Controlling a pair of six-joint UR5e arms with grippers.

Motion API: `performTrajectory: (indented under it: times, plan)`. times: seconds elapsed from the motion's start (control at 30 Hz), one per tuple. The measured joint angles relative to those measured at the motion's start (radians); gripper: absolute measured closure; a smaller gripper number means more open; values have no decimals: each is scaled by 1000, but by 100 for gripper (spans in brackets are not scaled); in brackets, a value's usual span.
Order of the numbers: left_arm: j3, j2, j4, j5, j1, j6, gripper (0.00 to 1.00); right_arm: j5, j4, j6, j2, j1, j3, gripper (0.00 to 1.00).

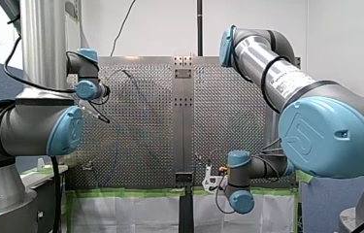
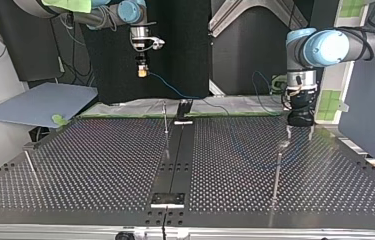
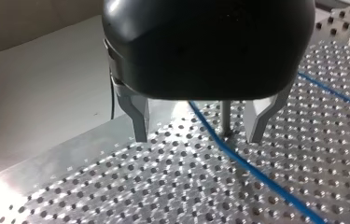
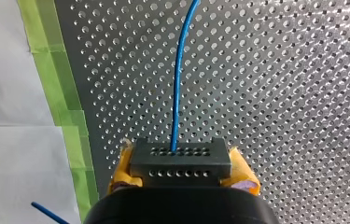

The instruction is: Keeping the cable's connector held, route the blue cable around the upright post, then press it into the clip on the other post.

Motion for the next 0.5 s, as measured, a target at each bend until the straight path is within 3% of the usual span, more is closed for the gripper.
performTrajectory:
  times: [0.17,0.33,0.5]
  plan:
    - [0,12,-2,31,-3,9,0,-1,-9,9,0,0,0,100]
    - [0,46,-6,38,-11,21,0,-11,-21,21,0,0,0,100]
    - [0,82,-17,42,-25,36,0,-16,-22,22,0,3,0,100]
